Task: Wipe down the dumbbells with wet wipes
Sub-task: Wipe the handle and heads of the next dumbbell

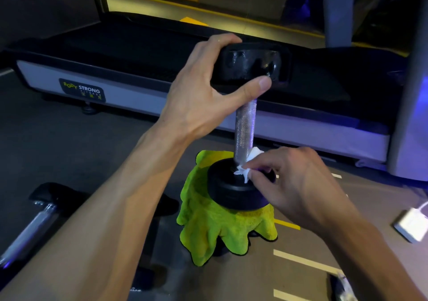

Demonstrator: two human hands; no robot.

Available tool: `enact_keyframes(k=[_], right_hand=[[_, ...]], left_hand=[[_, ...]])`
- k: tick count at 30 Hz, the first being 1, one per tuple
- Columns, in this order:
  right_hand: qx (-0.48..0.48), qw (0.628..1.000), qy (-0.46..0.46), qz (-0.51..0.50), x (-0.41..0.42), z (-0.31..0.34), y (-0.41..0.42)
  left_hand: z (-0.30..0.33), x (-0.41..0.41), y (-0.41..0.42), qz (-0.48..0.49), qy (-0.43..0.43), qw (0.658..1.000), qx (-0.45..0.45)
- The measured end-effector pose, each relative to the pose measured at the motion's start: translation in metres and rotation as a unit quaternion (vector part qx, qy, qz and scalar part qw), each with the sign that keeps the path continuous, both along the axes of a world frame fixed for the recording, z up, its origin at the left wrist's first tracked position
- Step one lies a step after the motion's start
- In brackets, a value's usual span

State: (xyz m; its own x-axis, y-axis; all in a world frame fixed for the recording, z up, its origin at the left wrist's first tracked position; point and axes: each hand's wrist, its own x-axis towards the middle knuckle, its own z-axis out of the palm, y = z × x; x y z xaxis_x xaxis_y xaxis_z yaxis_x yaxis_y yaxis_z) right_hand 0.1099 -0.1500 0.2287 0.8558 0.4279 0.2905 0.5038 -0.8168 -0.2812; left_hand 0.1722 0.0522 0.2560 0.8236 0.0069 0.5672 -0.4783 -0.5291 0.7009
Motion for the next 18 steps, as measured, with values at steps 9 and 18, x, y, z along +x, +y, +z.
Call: enact_keyframes(k=[9,18], right_hand=[[0.137,0.990,0.008,-0.023,0.003,-0.014,0.009],[0.096,0.994,0.041,-0.026,0.009,-0.003,0.007]], left_hand=[[-0.002,-0.003,-0.001,-0.005,0.002,1.000,-0.017],[-0.002,-0.002,-0.001,-0.010,0.001,1.000,-0.026]])
